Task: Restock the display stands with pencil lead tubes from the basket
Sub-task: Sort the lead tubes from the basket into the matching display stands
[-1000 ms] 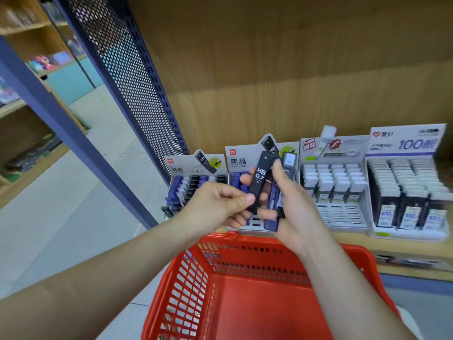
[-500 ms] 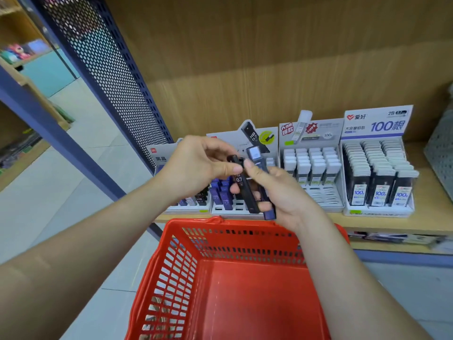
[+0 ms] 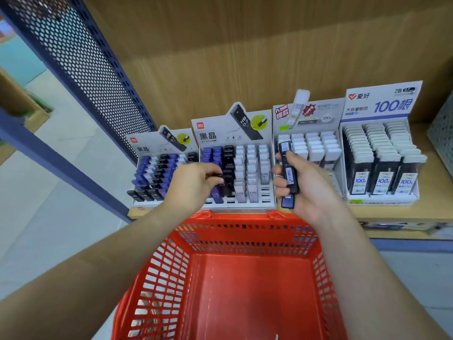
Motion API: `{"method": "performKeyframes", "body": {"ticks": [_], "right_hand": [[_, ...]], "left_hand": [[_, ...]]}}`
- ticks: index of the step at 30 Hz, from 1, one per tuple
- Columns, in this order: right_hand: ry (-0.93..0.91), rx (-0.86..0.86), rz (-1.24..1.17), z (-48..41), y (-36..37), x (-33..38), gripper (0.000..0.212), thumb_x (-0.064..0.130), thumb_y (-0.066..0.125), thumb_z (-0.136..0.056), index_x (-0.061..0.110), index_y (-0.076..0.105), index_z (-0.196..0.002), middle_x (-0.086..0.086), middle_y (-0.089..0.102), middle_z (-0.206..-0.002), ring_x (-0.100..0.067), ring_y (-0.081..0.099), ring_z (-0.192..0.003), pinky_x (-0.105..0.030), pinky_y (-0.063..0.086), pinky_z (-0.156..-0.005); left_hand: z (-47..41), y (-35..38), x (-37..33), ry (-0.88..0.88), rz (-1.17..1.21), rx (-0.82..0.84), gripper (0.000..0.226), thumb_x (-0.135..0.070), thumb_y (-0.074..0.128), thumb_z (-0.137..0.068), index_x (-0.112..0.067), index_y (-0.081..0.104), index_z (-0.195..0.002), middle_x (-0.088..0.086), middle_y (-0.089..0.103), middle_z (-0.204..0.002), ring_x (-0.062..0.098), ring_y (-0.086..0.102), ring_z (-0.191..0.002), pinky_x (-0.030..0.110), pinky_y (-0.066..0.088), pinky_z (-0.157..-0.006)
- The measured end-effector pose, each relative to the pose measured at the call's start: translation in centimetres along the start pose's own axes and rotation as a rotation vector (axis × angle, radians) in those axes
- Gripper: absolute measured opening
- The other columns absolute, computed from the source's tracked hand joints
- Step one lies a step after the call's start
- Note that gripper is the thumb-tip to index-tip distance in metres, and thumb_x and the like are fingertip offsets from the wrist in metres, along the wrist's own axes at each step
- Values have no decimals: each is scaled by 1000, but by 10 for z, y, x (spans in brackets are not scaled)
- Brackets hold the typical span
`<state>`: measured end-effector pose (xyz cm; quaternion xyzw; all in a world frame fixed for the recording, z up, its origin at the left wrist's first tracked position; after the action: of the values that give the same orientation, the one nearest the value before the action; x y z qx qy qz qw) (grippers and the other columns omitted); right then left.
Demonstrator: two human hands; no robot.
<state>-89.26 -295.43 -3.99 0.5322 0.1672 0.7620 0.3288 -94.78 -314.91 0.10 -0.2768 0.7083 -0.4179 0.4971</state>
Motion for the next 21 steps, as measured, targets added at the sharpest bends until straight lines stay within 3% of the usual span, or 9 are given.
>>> {"method": "performKeyframes", "body": {"ticks": [5, 11, 16, 18, 21], "right_hand": [[9, 35, 3, -3, 2, -8, 15, 21, 46, -104, 9, 52, -109, -4, 52, -69, -10, 41, -46, -19, 30, -37], [41, 58, -5, 0, 8, -17, 12, 20, 47, -103, 11, 51, -110, -3, 52, -66, -10, 42, -46, -18, 32, -38], [76, 83, 9, 2, 12, -22, 16, 22, 54, -100, 9, 61, -104, -3, 54, -71, -11, 48, -50, -17, 37, -38], [73, 96, 31, 3, 13, -23, 14, 22, 58, -97, 9, 62, -102, -3, 56, -70, -10, 49, -50, -17, 38, -38], [48, 79, 67, 4, 15, -24, 12, 19, 62, -94, 11, 61, -86, -4, 62, -66, -9, 49, -47, -16, 37, -37]], "left_hand": [[-3, 10, 2, 36, -14, 10, 24, -20, 67, -88, -12, 72, -110, 6, 70, -111, 18, 63, -102, 14, 39, -88], [-10, 18, -3, 170, -61, 6, 21, -20, 71, -84, -9, 75, -102, 8, 72, -98, 26, 58, -96, 29, 44, -88], [-9, 30, 0, 409, -265, -51, 14, -2, 76, -77, -4, 77, -90, 8, 66, -80, 31, 53, -74, 29, 45, -69], [-11, 31, 1, 379, -276, -46, 20, 5, 72, -78, -5, 76, -95, 9, 66, -82, 33, 55, -77, 33, 50, -69], [-14, 31, 2, 213, -271, 10, 21, -8, 61, -91, -11, 71, -109, 9, 68, -102, 30, 56, -101, 36, 46, -87]]}}
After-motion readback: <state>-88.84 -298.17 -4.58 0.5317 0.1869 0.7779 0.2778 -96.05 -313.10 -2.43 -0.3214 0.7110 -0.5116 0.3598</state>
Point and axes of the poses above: each hand's wrist, its own z-axis away from the middle knuckle, its own y-axis out of the palm, x = y × z, the point moved 5 cm from there along -z, towards the middle knuckle
